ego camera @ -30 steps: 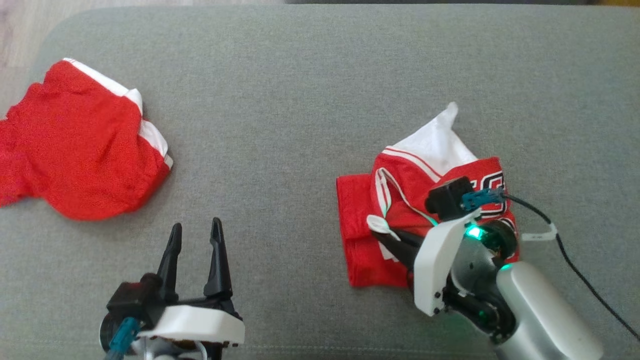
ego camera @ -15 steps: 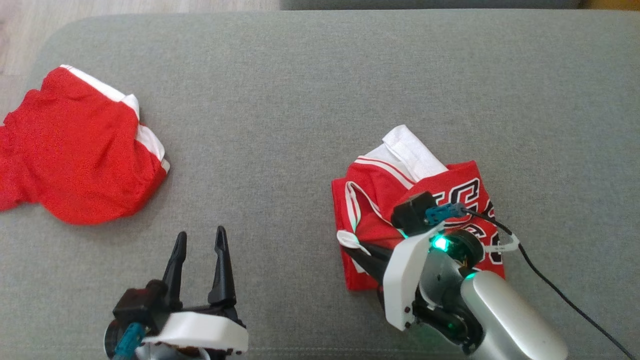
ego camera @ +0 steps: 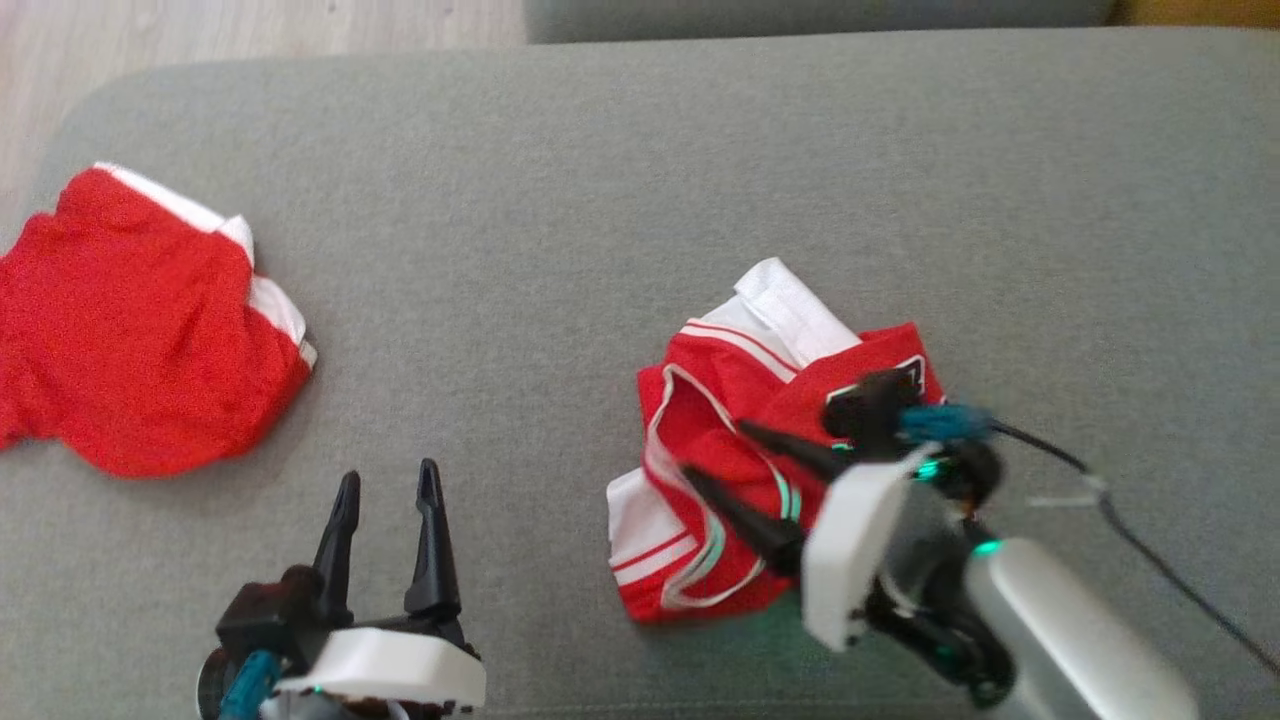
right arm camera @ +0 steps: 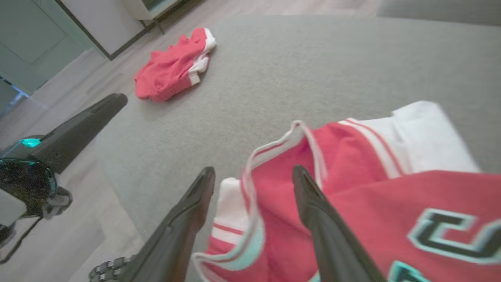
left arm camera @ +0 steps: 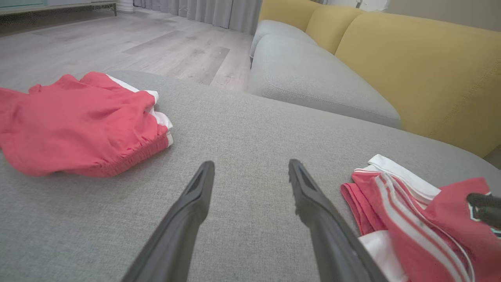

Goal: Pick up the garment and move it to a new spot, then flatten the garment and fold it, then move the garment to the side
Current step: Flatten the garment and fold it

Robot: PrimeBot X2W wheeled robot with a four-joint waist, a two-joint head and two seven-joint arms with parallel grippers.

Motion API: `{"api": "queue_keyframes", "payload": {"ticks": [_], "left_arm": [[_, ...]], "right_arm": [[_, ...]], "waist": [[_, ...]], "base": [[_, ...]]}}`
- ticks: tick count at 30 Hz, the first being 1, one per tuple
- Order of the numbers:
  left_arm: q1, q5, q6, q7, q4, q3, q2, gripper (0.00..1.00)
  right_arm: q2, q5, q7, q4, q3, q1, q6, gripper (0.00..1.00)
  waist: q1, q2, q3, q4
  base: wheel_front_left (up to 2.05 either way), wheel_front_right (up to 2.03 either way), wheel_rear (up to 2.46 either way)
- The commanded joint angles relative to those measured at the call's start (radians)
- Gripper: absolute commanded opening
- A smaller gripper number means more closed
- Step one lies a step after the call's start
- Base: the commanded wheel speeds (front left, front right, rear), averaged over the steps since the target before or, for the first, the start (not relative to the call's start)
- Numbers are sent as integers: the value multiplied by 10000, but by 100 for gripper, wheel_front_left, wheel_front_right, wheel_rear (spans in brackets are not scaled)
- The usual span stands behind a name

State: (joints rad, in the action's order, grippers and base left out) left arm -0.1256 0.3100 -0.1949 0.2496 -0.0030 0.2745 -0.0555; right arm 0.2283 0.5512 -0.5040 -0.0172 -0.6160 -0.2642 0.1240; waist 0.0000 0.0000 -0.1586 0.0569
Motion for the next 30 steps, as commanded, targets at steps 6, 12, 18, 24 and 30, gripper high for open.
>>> {"api": "queue_keyframes", "payload": {"ticks": [6,12,18,24,30], "left_arm": [[-52,-145,55,122,-318,-533,53,100],[-216,-144,49,122,-353,-585,53,100],[-340,-120,33,122,-409,-586,53,100],[-173,-167,108,122,-388,-450,53,100],[120,-71,66,122,-395,-166,53,100]], "right_arm": [[754,-1343,1485,1046,1159,638,67,100],[980,-2569,3024,695,2654,1670,67,100],[812,-3072,3695,135,2937,2083,67,100],[846,-2873,3347,-79,2013,1152,67,100],[676,-2014,2111,-507,857,-261,67,100]], "waist": [[0,0,370,-340],[0,0,659,-519],[0,0,735,-608],[0,0,537,-452],[0,0,107,-28]], "base": [[0,0,0],[0,0,0],[0,0,0],[0,0,0],[0,0,0]]}}
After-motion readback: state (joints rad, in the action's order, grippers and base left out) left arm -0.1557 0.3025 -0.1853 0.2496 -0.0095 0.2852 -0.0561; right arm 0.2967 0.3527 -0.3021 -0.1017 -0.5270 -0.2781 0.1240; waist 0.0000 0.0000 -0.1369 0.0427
